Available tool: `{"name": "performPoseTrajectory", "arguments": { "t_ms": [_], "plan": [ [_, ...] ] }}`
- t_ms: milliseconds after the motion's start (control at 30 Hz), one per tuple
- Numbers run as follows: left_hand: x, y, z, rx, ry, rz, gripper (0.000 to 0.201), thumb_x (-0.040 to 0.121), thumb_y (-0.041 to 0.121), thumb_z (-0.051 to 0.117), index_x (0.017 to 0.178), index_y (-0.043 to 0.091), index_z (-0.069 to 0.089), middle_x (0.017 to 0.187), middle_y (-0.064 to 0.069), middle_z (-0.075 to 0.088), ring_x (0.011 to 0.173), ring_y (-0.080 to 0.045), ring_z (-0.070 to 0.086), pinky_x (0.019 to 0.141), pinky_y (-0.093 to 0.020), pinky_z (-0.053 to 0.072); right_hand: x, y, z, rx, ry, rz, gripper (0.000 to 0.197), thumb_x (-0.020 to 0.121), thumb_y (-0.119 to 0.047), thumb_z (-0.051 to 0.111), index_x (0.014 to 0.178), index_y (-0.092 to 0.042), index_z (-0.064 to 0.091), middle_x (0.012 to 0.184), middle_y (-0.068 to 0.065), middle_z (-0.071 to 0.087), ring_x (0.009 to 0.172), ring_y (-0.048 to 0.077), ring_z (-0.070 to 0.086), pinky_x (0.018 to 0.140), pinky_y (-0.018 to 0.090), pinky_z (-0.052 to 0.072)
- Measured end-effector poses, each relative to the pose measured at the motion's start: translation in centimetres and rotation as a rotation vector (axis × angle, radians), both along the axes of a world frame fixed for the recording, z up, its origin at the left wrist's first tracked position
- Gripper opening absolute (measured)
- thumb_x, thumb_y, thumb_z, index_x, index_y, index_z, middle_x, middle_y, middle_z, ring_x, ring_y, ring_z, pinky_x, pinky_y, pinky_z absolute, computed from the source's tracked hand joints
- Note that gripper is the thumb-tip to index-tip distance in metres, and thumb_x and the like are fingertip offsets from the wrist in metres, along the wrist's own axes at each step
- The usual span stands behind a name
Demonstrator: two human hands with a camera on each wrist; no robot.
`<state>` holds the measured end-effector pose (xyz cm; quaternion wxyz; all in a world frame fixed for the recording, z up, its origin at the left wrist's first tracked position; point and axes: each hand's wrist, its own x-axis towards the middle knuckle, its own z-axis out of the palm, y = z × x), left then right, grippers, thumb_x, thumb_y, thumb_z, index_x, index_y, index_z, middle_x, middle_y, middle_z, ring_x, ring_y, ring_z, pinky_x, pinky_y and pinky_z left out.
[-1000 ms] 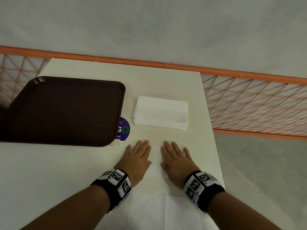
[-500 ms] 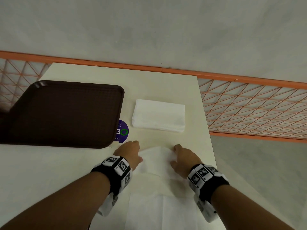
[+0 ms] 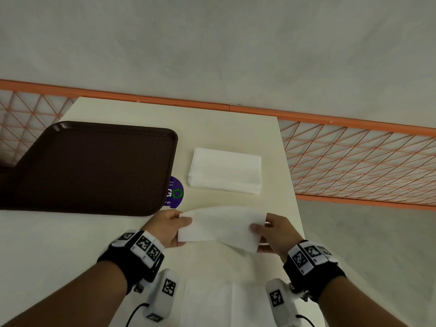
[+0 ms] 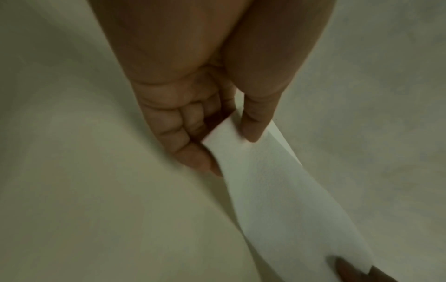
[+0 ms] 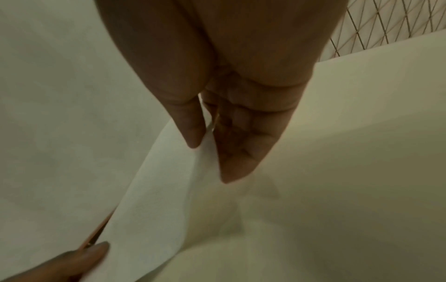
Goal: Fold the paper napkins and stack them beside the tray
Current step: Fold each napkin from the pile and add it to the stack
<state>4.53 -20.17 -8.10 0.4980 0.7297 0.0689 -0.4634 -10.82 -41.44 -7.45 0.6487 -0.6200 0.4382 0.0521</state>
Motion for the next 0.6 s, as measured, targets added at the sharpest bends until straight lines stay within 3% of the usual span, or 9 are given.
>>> {"name": "performPoseTrajectory", "arguments": {
  "t_ms": [133,233,300,400,500,600],
  "plan": [
    [0.0,-0.6,0.0,-0.024,0.151,0.127,0.028,0.089,0.031,0.067,0.104,0.010,0.057,0.089,-0.015,0.067,0.065,-0.024,0.065,0.060,-0.031,0.053,0.9,-0.8,0.1,-0.015,-0.092,-0.057,0.010,0.090,-0.007,0.065,0.099,-0.010,0.068,0.089,0.009,0.073,0.078,0.024,0.070,0.063,0.036,0.057],
    [1.1,-1.5,0.6,-0.085,0.139,0.155,0.033,0.088,0.032,0.067,0.110,0.009,0.059,0.097,-0.014,0.067,0.067,-0.022,0.065,0.057,-0.030,0.053,2.1,-1.7,0.6,-0.001,-0.145,-0.055,0.009,0.090,-0.007,0.065,0.098,-0.012,0.068,0.086,0.007,0.073,0.075,0.022,0.069,0.059,0.033,0.056],
    [2.4,-2.4,1.4,-0.143,0.044,0.130,0.024,0.091,0.025,0.063,0.108,0.007,0.064,0.101,-0.011,0.070,0.080,-0.023,0.067,0.066,-0.034,0.055,3.1,-2.6,1.1,-0.010,-0.172,-0.052,0.008,0.090,-0.008,0.065,0.096,-0.013,0.067,0.084,0.006,0.072,0.073,0.020,0.069,0.055,0.030,0.055],
    [5.0,-4.0,2.7,-0.157,-0.193,0.077,0.011,0.092,0.017,0.061,0.095,0.008,0.067,0.103,-0.016,0.071,0.096,-0.032,0.068,0.087,-0.047,0.055,5.1,-4.4,1.6,-0.101,-0.187,-0.060,0.007,0.088,-0.009,0.067,0.090,-0.015,0.068,0.085,0.008,0.071,0.073,0.021,0.068,0.057,0.032,0.057],
    [7.3,-6.1,3.6,-0.061,-0.454,-0.048,0.010,0.092,0.016,0.062,0.087,0.009,0.067,0.091,-0.015,0.071,0.081,-0.031,0.067,0.082,-0.044,0.056,7.6,-6.3,1.7,-0.249,-0.169,-0.077,0.006,0.085,-0.012,0.072,0.083,-0.016,0.068,0.086,0.011,0.070,0.075,0.025,0.067,0.064,0.038,0.059],
    [9.5,-7.8,3.2,0.065,-0.640,-0.150,0.015,0.090,0.021,0.065,0.080,0.011,0.066,0.073,-0.014,0.064,0.066,-0.026,0.058,0.077,-0.043,0.056,9.6,-7.7,1.6,-0.415,-0.093,-0.048,0.011,0.083,-0.020,0.074,0.078,-0.015,0.066,0.083,0.008,0.068,0.072,0.024,0.068,0.053,0.029,0.059]
  ]
}}
